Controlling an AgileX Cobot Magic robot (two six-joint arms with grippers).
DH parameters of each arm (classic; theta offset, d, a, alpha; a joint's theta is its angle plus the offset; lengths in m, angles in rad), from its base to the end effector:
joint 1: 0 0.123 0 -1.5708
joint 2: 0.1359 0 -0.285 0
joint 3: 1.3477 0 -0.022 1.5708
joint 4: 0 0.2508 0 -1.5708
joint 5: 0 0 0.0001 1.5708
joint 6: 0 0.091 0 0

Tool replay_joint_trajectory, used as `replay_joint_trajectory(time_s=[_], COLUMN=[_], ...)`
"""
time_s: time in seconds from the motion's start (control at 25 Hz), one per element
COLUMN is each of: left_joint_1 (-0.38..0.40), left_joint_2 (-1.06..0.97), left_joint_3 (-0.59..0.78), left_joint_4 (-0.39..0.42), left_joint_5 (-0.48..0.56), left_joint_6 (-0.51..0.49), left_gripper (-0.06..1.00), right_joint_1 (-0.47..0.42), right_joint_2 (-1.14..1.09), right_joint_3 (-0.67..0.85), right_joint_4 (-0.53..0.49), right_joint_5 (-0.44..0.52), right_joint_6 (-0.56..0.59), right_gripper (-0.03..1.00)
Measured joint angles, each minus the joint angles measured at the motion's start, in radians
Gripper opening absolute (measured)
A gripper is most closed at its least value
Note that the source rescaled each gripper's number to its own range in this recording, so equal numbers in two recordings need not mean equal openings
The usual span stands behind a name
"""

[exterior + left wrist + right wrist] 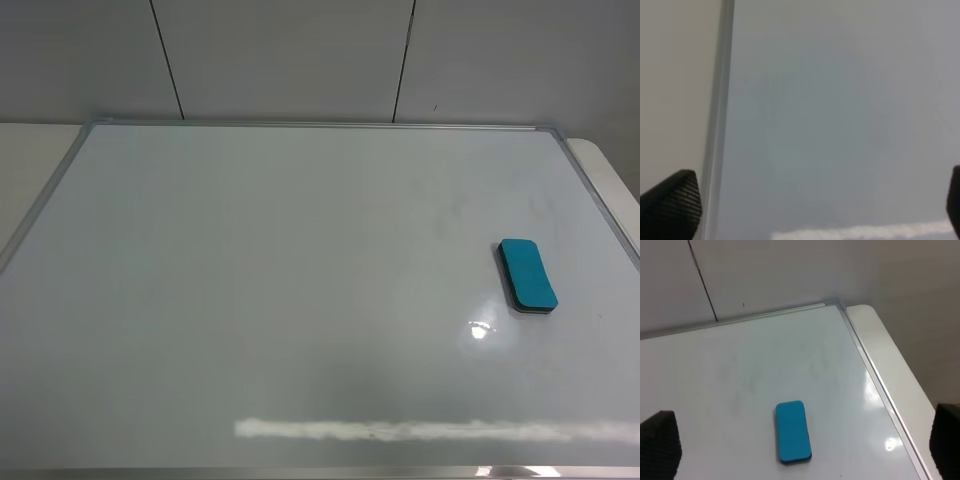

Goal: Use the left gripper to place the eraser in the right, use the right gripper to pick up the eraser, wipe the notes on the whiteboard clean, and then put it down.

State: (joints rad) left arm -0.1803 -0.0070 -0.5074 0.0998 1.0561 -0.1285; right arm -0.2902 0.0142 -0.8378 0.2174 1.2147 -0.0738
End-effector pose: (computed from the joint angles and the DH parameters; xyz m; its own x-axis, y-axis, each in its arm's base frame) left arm -0.0053 0.0090 0.2800 -0.4367 -0.0006 -0.8996 0.0676 0.9972 -0.0334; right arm -0.0524 0.0349 0.3511 -0.2793 0.0865 -0.9563 0.0958 0.9935 0.0619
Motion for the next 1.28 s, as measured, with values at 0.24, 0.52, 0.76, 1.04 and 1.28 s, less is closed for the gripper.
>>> replay_joint_trajectory(time_s=[0.24, 0.52, 0.76, 1.04, 1.28], left_joint_1=[0.0, 0.0, 0.0, 0.0, 0.0], left_joint_2=[0.0, 0.0, 0.0, 0.0, 0.0], left_joint_3=[0.0, 0.0, 0.0, 0.0, 0.0], left_joint_4=[0.0, 0.0, 0.0, 0.0, 0.0], left_joint_5=[0.0, 0.0, 0.0, 0.0, 0.0], left_joint_6=[0.0, 0.0, 0.0, 0.0, 0.0], left_gripper=[1.0, 1.0, 1.0, 1.0, 1.0], right_joint_1=[0.014, 0.07, 0.07, 0.07, 0.07], right_joint_2=[-0.019, -0.019, -0.019, -0.019, -0.019], right_joint_3=[0.205, 0.306, 0.308, 0.308, 0.308], right_joint_4=[0.005, 0.009, 0.009, 0.009, -0.006], right_joint_5=[0.004, -0.063, -0.074, -0.076, -0.113], right_joint_6=[-0.007, 0.004, 0.011, 0.011, -0.017], right_gripper=[1.0, 1.0, 1.0, 1.0, 1.0])
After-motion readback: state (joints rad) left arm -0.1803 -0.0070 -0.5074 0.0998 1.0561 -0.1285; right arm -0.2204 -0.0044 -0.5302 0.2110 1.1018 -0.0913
